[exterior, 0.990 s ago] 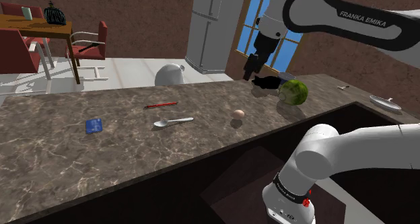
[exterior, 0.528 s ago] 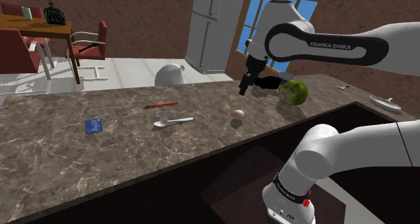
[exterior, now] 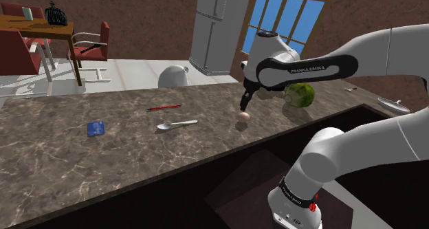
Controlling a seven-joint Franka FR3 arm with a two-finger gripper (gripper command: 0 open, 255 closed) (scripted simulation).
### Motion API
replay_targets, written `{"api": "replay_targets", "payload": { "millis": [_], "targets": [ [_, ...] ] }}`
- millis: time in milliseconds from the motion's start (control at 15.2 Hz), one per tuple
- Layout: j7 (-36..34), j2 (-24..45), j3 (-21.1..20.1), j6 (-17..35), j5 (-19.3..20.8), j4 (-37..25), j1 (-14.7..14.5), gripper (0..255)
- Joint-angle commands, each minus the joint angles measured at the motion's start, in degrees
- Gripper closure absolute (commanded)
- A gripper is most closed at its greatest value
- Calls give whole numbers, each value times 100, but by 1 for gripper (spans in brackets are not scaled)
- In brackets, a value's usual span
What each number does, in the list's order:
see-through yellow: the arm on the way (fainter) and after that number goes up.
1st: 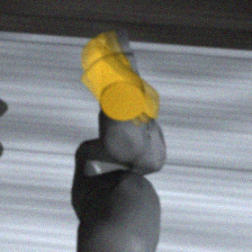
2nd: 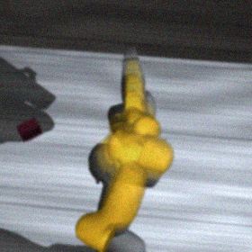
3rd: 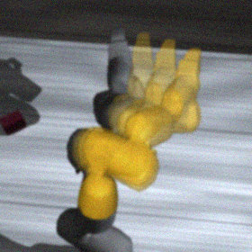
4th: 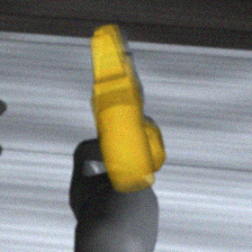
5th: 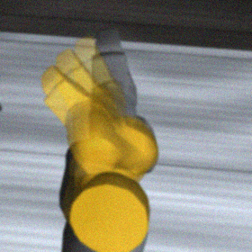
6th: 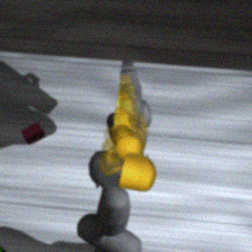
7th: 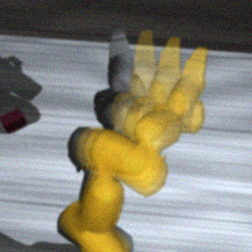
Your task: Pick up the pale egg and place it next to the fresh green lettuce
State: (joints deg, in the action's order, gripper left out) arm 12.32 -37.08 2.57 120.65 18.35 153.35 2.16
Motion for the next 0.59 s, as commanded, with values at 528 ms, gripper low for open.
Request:
{"api": "replay_targets", "payload": {
  "millis": [528],
  "targets": [
    [104,1475,290,1795,1238,340,578,0]
  ]
}}
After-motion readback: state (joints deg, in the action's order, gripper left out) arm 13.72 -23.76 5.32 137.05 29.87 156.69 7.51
